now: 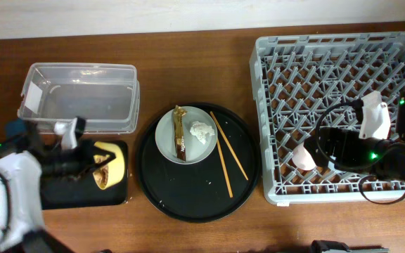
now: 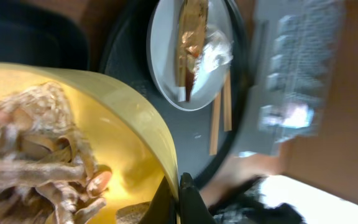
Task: Sort waste into correct bins and load items into the dishwasher rack
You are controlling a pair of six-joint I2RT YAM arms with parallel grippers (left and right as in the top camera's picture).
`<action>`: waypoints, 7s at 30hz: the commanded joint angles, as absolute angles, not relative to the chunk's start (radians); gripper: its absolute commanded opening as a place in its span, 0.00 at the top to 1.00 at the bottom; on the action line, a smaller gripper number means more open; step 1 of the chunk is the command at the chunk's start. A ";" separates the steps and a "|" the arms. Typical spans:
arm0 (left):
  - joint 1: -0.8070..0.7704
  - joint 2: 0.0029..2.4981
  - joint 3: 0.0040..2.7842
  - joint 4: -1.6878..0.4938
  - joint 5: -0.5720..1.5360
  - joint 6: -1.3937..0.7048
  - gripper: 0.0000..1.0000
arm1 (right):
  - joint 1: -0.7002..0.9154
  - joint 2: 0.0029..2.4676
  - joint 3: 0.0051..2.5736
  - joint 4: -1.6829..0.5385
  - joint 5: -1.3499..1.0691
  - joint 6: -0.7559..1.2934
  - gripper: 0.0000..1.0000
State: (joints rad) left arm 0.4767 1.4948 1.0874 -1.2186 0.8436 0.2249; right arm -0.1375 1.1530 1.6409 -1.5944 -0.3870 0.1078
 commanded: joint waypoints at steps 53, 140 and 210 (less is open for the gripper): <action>0.502 1.487 1.093 -1.504 1.012 0.476 1.00 | -0.130 1.154 1.648 -1.605 -0.393 0.105 0.06; -0.518 2.166 1.617 -0.911 0.065 -0.238 0.99 | -0.130 1.154 1.648 -1.610 -0.393 0.109 0.06; -0.219 0.144 0.411 -0.352 0.069 0.159 0.01 | -0.130 1.494 1.648 -1.619 -0.355 0.109 0.01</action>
